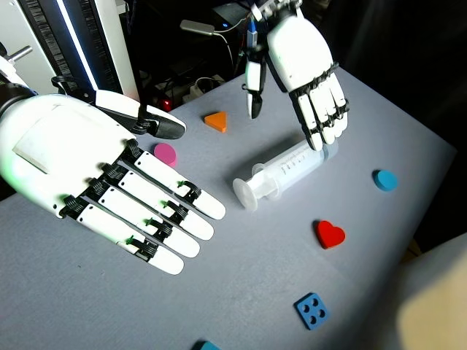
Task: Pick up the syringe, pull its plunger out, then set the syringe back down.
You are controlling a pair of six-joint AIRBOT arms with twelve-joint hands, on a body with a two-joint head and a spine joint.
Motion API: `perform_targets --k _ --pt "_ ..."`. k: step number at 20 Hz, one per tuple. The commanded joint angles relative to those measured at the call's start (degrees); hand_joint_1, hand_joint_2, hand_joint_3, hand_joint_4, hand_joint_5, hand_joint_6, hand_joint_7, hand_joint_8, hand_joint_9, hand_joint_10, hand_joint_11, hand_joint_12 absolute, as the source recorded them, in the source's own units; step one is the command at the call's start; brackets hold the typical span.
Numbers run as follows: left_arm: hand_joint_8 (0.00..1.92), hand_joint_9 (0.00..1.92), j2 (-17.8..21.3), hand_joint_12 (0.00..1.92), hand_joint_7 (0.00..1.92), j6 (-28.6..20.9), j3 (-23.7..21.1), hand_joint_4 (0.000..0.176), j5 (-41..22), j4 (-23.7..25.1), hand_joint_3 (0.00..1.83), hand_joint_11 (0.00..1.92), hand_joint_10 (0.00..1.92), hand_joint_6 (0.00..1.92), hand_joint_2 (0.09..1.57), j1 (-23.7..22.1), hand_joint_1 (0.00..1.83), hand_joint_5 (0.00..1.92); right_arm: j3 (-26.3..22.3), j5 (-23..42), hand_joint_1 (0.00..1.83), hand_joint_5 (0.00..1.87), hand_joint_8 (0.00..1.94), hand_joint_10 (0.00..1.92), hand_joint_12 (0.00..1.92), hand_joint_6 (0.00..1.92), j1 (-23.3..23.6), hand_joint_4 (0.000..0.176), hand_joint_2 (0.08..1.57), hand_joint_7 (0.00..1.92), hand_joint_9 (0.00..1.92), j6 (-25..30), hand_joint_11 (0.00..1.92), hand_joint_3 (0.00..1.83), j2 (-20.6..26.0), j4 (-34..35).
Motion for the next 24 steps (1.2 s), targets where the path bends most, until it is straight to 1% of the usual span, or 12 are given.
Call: perform_targets --k 1,3,5,7,9,10,13,17,18,20,22,24 --pt "0.0 0.02 -0.76 0.22 0.05 0.01 0.43 0.0 -0.53 6.28 0.01 0.0 0.0 0.0 0.99 -0.17 0.84 0.07 0.06 4.09 0.2 0.03 0.0 0.0 0.29 0.0 0.3 0.0 0.96 0.05 0.04 0.44 0.0 0.0 -0.01 -3.71" --pt "0.0 0.01 -2.64 0.2 0.03 -0.98 1.57 0.0 -0.93 7.93 0.01 0.0 0.0 0.0 1.01 0.85 0.84 0.05 0.06 4.09 0.2 0.03 0.0 0.0 0.27 0.0 0.3 0.0 0.96 0.04 0.04 0.51 0.0 0.0 -0.02 -3.71" --pt "0.0 0.01 -4.51 0.21 0.03 -2.7 2.35 0.0 -2.28 8.63 0.0 0.0 0.0 0.01 1.0 2.04 0.84 0.09 0.06 4.09 0.2 0.03 0.0 0.0 0.27 0.0 0.3 0.0 0.96 0.04 0.04 0.54 0.0 0.0 -0.04 -3.71" --pt "0.0 0.01 -6.12 0.16 0.02 -6.39 2.56 0.0 -4.48 10.4 0.0 0.0 0.0 0.0 1.02 3.86 0.83 0.07 0.06 4.09 0.2 0.04 0.0 0.0 0.3 0.0 0.31 0.0 0.96 0.05 0.04 0.58 0.0 0.0 -0.05 -3.71" --pt "0.0 0.01 -7.27 0.18 0.02 -10.76 2.43 0.0 -7.57 12.29 0.0 0.0 0.0 0.0 1.01 6.16 0.81 0.07 0.06 4.09 0.2 0.04 0.0 0.01 0.19 0.0 0.31 0.0 0.96 0.05 0.02 0.64 0.0 0.0 -0.05 -3.71" --pt "0.0 0.01 -7.68 0.18 0.02 -12.4 2.4 0.0 -8.69 13.25 0.0 0.0 0.0 0.0 1.01 7.41 0.8 0.07 0.06 4.09 0.19 0.03 0.0 0.0 0.16 0.0 0.31 0.0 0.97 0.05 0.02 0.66 0.0 0.0 -0.05 -3.71" --pt "0.0 0.01 -8.63 0.18 0.01 -16.55 2.78 0.0 -12.07 15.86 0.0 0.0 0.0 0.0 1.01 10.49 0.79 0.06 0.06 4.1 0.2 0.03 0.0 0.0 0.21 0.0 0.31 0.0 0.96 0.05 0.02 0.71 0.0 0.0 -0.05 -3.71" --pt "0.0 0.01 -10.55 0.2 0.02 -18.59 4.78 0.0 -14.5 19.25 0.0 0.0 0.0 0.01 1.01 12.38 0.79 0.11 0.06 4.1 0.21 0.03 0.0 0.0 0.23 0.0 0.31 0.0 0.96 0.05 0.02 0.77 0.0 0.0 -0.08 -3.71" --pt "0.0 0.01 -10.82 0.21 0.02 -19.18 5.17 0.0 -14.5 19.65 0.0 0.0 0.0 0.01 1.02 12.63 0.78 0.12 0.06 4.1 0.21 0.04 0.0 0.0 0.28 0.0 0.31 0.0 0.96 0.05 0.03 0.77 0.0 0.0 -0.08 -3.71" --pt "0.0 0.02 -11.81 0.24 0.02 -21.11 6.63 0.0 -14.45 21.09 0.0 0.0 0.0 0.0 1.02 13.56 0.77 0.11 0.07 4.1 0.23 0.04 0.0 0.0 0.29 0.0 0.31 0.0 0.95 0.05 0.04 0.8 0.0 0.0 -0.09 -3.71" --pt "0.0 0.01 -12.27 0.22 0.02 -21.11 7.7 0.0 -13.66 21.27 0.0 0.0 0.0 0.02 1.03 14.04 0.76 0.23 0.07 4.1 0.24 0.04 0.0 0.0 0.28 0.0 0.31 0.0 0.95 0.05 0.04 0.85 0.0 0.0 -0.09 -3.71" --pt "0.0 0.02 -12.46 0.23 0.01 -21.15 8.14 0.0 -13.56 21.27 0.0 0.0 0.0 0.0 1.04 14.63 0.73 0.08 0.07 4.09 0.24 0.04 0.0 0.0 0.28 0.0 0.31 0.0 0.95 0.05 0.04 0.89 0.0 0.0 -0.09 -3.71"
